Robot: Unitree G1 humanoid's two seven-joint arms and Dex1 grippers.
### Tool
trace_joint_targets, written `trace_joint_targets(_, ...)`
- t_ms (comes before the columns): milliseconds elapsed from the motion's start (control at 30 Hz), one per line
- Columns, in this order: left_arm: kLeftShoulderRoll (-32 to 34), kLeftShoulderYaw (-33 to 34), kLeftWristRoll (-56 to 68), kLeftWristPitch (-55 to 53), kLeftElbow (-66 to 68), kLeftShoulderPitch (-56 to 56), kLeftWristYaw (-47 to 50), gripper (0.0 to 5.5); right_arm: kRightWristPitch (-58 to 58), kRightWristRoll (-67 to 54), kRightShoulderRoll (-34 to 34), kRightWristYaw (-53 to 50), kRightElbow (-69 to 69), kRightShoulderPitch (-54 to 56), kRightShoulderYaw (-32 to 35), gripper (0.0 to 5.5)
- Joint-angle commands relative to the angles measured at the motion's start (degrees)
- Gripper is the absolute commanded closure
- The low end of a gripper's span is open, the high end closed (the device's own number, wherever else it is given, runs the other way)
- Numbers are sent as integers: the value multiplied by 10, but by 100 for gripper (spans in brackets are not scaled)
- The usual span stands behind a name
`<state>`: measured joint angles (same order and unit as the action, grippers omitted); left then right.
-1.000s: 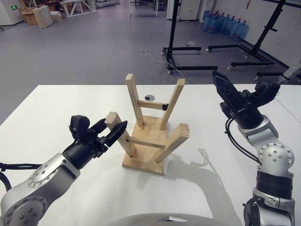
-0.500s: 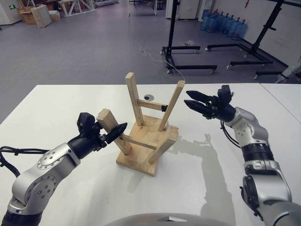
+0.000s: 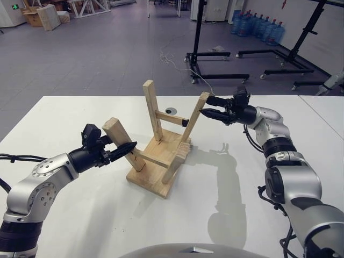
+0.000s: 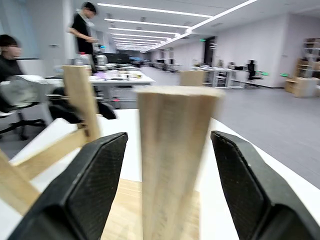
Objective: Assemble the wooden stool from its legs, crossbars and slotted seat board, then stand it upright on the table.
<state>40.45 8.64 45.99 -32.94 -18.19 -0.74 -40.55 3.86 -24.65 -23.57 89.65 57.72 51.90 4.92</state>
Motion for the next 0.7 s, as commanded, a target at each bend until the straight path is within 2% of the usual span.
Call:
trace_joint_targets(33,-6,-2,-25,7,25,-15,-10,176,-25,-10,10,27,-85,-32,-28,245)
trace_joint_targets(167,-13,6,-38,15,54,-22,-23,176,-71,-39,5,28,-202,-90,-46,245)
trace_joint_targets(300,-33,65,8,25,127,-38,-63,176,-157,-82,-11,17,-351,-176,-40,245)
trace_joint_targets(533,-48,64,-52,63,237,-61,-69,176,-278,-170,-43,-60,-654,-361,-36,245)
trace_joint_targets(700,-61,70,-66,75,241,-48,-62,176,-310,-201,-58,-102,-750,-418,-38,245)
